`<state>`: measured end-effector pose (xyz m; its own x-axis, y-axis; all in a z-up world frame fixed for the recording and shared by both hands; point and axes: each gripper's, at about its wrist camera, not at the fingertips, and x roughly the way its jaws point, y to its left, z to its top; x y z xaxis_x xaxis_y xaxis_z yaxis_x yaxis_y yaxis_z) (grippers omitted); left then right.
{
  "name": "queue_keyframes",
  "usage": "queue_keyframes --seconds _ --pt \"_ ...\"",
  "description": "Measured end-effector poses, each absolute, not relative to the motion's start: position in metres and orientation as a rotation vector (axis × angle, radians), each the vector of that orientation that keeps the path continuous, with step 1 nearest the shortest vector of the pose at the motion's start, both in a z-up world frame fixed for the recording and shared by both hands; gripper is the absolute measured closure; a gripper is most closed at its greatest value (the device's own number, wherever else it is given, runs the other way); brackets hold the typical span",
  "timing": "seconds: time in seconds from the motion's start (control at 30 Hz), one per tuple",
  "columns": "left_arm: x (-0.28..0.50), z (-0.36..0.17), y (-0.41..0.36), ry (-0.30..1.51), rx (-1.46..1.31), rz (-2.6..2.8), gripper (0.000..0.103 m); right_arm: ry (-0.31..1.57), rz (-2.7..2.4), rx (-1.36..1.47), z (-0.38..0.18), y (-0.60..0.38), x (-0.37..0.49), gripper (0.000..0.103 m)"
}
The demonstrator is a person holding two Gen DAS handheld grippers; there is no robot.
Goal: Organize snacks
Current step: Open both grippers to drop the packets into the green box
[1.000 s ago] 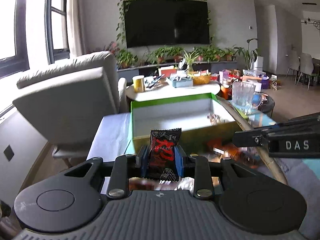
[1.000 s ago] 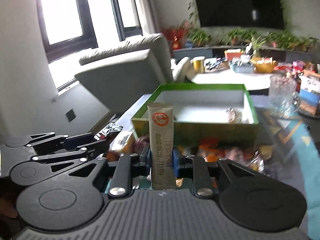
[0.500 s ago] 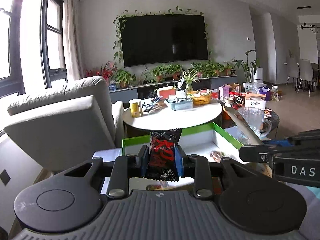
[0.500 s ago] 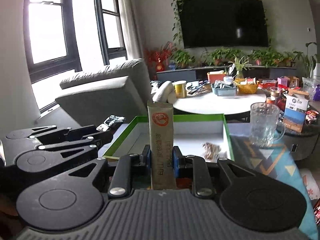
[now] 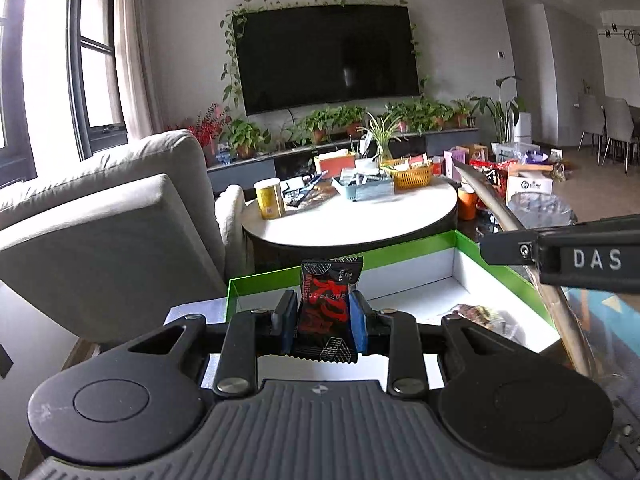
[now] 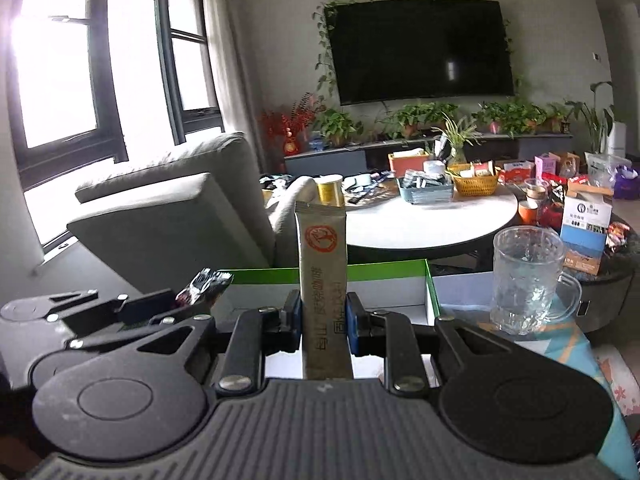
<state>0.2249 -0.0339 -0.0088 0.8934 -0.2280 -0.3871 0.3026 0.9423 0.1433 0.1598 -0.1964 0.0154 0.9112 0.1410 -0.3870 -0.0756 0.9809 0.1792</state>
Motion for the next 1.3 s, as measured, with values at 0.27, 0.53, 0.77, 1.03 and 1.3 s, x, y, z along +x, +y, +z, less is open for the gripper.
queue_keyframes --seconds 0.27,0.53,0.77,1.03,1.3 --pt "0.248 -0.027 -0.038 0.429 0.209 -0.283 0.077 0.442 0.089 0.164 0.003 -0.199 0.183 0.08" --pt "0.252 -0.035 -0.036 0.47 0.199 -0.296 0.071 0.516 0.074 0.137 -0.013 -0.196 0.193 0.079" --pt "0.243 -0.031 -0.031 0.455 0.196 -0.287 0.063 0.543 0.066 0.115 -0.015 -0.192 0.187 0.078" --pt "0.223 -0.02 -0.019 0.43 0.193 -0.266 0.062 0.545 0.081 0.112 -0.007 -0.19 0.17 0.073" --pt "0.187 -0.014 0.018 0.433 0.169 -0.2 0.058 0.568 0.087 0.12 -0.007 -0.194 0.129 0.057"
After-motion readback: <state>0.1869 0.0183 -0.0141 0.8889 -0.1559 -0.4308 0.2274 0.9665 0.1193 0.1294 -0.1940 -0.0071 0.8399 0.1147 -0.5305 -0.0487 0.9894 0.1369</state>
